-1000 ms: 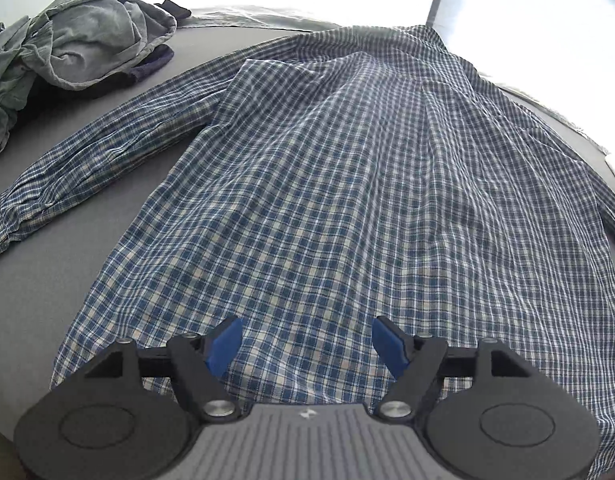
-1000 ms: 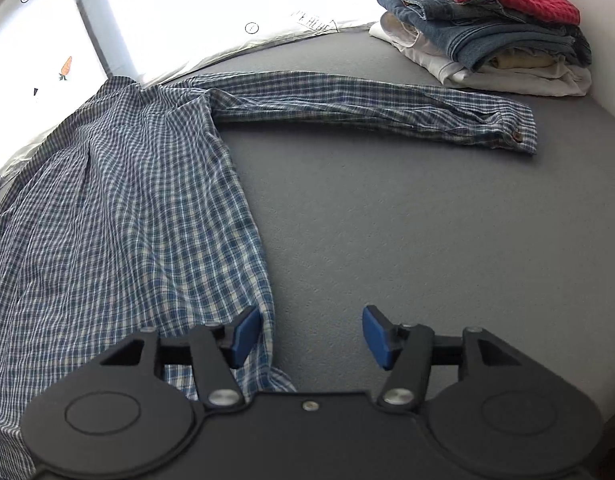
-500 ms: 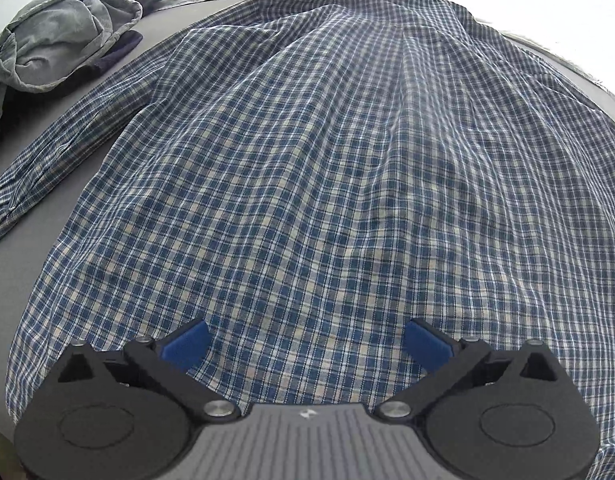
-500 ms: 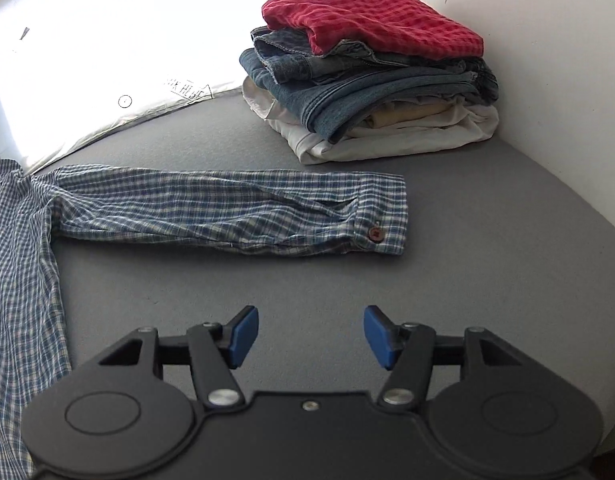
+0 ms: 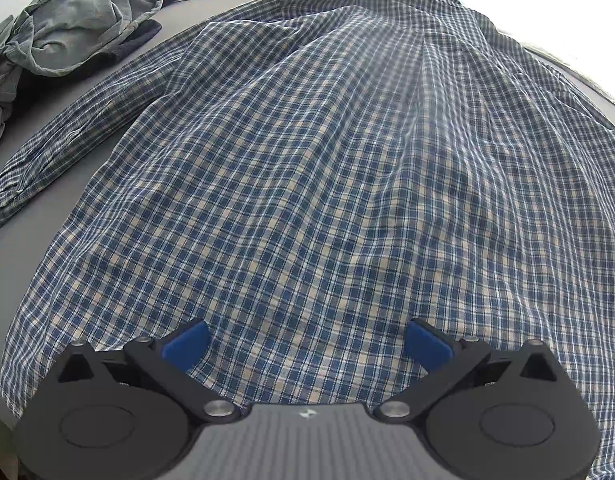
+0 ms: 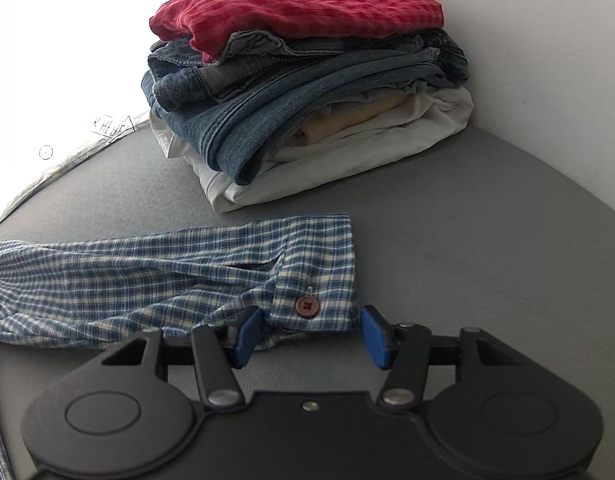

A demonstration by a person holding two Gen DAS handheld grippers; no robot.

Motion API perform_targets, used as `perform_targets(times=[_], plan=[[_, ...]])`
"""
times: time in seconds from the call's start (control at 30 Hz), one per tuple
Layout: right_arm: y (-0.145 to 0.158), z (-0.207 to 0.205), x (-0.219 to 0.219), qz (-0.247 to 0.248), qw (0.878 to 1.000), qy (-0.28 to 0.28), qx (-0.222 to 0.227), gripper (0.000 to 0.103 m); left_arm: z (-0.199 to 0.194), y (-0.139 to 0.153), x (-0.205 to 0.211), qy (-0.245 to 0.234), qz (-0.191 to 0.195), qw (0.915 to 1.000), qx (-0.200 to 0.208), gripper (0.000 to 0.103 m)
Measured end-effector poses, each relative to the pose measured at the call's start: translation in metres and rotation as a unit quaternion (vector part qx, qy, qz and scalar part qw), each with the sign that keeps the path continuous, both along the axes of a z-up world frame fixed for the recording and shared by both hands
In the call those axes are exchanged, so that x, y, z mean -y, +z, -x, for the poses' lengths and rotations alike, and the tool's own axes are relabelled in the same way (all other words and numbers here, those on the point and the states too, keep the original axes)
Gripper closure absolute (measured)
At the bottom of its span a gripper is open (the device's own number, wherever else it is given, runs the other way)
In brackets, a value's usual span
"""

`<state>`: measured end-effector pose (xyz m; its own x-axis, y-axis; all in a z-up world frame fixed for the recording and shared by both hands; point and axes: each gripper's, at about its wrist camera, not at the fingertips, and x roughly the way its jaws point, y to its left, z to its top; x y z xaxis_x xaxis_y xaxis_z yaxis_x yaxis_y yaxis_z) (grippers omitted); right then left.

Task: Fold clothes
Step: 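Grasp the sleeve cuff with the right tool and straighten it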

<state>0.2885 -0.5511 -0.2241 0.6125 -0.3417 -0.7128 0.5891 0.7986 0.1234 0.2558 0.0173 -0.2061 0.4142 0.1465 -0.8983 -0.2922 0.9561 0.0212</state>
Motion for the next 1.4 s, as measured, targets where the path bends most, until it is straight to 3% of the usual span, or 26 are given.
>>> perform_targets(times=[0.27, 0.37, 0.43, 0.47, 0.5, 0.57, 0.63, 0.77, 0.83, 0.93, 1.0, 1.2, 1.4], plan=[[0.009, 0.009, 0.007, -0.023, 0.999, 0.002, 0.047, 0.025, -0.006, 0.0, -0.001, 0.011, -0.001, 0.9999, 0.004, 0.0], [0.002, 0.001, 0.013, -0.02, 0.999, -0.009, 0.03, 0.024, -0.008, 0.0, -0.001, 0.011, -0.001, 0.9999, 0.006, 0.0], [-0.003, -0.006, 0.016, -0.015, 1.0, -0.001, 0.01, 0.035, -0.008, 0.0, -0.001, 0.011, -0.001, 0.9999, 0.006, 0.0], [-0.004, -0.01, 0.016, -0.012, 1.0, 0.014, -0.002, 0.057, -0.008, 0.0, -0.001, 0.011, -0.001, 0.9999, 0.006, 0.0], [-0.003, -0.013, 0.013, 0.007, 0.999, 0.03, -0.012, 0.061, -0.008, 0.0, -0.001, 0.011, -0.001, 0.9999, 0.006, 0.0], [-0.002, -0.019, 0.005, 0.057, 0.995, 0.069, -0.04, 0.068, -0.008, -0.001, -0.002, 0.012, -0.001, 0.9999, 0.007, 0.0], [-0.001, -0.021, 0.005, 0.086, 0.992, 0.071, -0.05, 0.068, -0.008, -0.001, -0.001, 0.012, -0.001, 0.9999, 0.009, 0.0], [-0.002, -0.022, 0.017, 0.06, 0.997, 0.031, -0.035, 0.068, -0.006, -0.002, -0.001, 0.011, -0.002, 0.9998, 0.014, 0.0], [-0.003, -0.022, 0.016, 0.06, 0.997, 0.02, -0.037, 0.065, -0.005, -0.003, -0.001, 0.009, -0.003, 0.9998, 0.017, 0.0], [-0.003, -0.021, 0.013, 0.064, 0.997, 0.006, -0.046, 0.047, -0.004, -0.004, -0.001, 0.004, -0.005, 0.9997, 0.024, 0.0], [-0.002, -0.016, 0.009, 0.065, 0.997, -0.002, -0.05, 0.019, -0.002, -0.004, -0.001, 0.002, -0.007, 0.9995, 0.029, 0.0], [0.003, 0.005, -0.022, 0.046, 0.998, 0.029, -0.041, 0.002, 0.005, -0.006, 0.002, -0.003, -0.015, 0.9982, 0.057, 0.0], [0.004, 0.023, -0.092, 0.03, 0.995, 0.092, -0.039, 0.001, 0.008, -0.005, -0.002, -0.043, -0.012, 0.9969, 0.065, 0.0]])
